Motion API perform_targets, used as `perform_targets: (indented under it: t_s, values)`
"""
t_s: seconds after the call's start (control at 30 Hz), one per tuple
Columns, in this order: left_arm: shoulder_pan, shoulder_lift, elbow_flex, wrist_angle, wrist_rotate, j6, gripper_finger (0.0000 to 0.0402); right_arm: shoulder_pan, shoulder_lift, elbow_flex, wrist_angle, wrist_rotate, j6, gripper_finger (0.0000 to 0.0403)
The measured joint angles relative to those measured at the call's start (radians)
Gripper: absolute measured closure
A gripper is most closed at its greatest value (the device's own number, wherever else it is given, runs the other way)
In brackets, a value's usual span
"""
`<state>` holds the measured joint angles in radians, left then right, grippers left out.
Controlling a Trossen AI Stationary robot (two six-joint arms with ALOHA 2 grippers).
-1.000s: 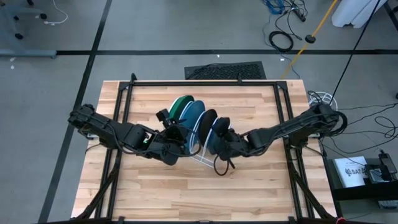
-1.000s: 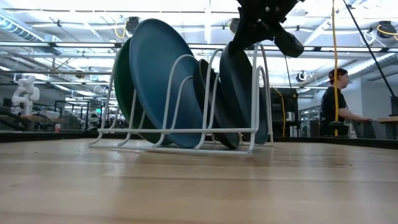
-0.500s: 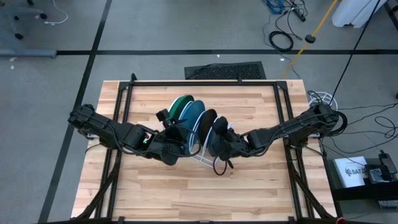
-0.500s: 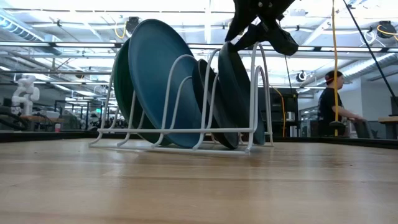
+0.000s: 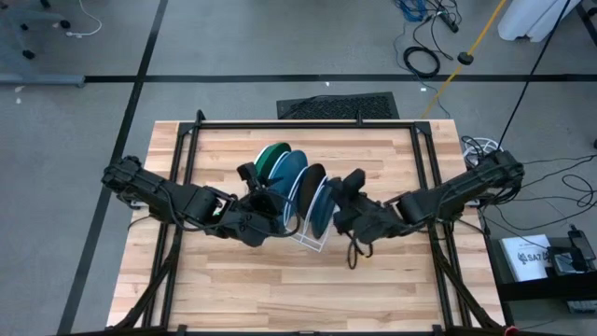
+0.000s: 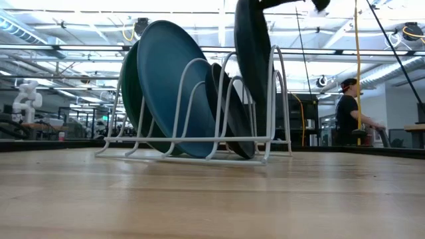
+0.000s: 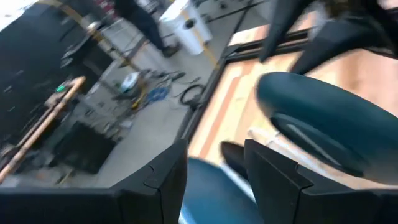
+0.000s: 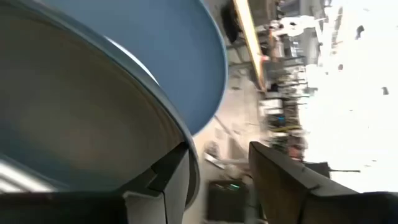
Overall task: Sort dishes
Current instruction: Put the dark blue plate in the dish rack, then return to Home Position
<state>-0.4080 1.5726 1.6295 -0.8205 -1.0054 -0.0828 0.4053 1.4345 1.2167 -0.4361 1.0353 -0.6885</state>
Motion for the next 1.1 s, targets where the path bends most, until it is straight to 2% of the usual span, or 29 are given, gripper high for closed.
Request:
perform_targets:
  t_s: [0.13,0.23,0.4,0.7,0.83,0.93,1.1]
  values:
    - [0.004,0.0,0.0,0.061,0.06,0.066,0.0233,0.003,-0.052,0.0,-0.056,-0.078,0.096,0.0251]
    - [0.012,-0.001,0.0,0.064,0.063,0.066,0.0233,-0.001,-0.054,0.0,-0.115,-0.095,0.137,0.0252]
    - [0.023,-0.001,0.0,0.073,0.063,0.063,0.0233,-0.022,-0.032,0.0,-0.153,-0.104,0.203,0.0252]
    - [0.023,-0.001,0.0,0.081,0.065,0.037,0.0233,-0.048,0.021,0.0,-0.167,-0.249,0.233,0.0252]
    - [0.023,-0.001,0.0,0.08,0.068,0.036,0.0233,-0.052,0.034,-0.001,-0.169,-0.246,0.232,0.0252]
    - [0.019,-0.001,0.0,0.079,0.08,0.025,0.0233,-0.041,0.032,-0.001,-0.161,-0.188,0.233,0.0252]
    - [0.02,-0.018,0.0,0.132,0.212,0.027,0.0238,-0.003,0.007,-0.001,-0.108,-0.184,0.23,0.0252]
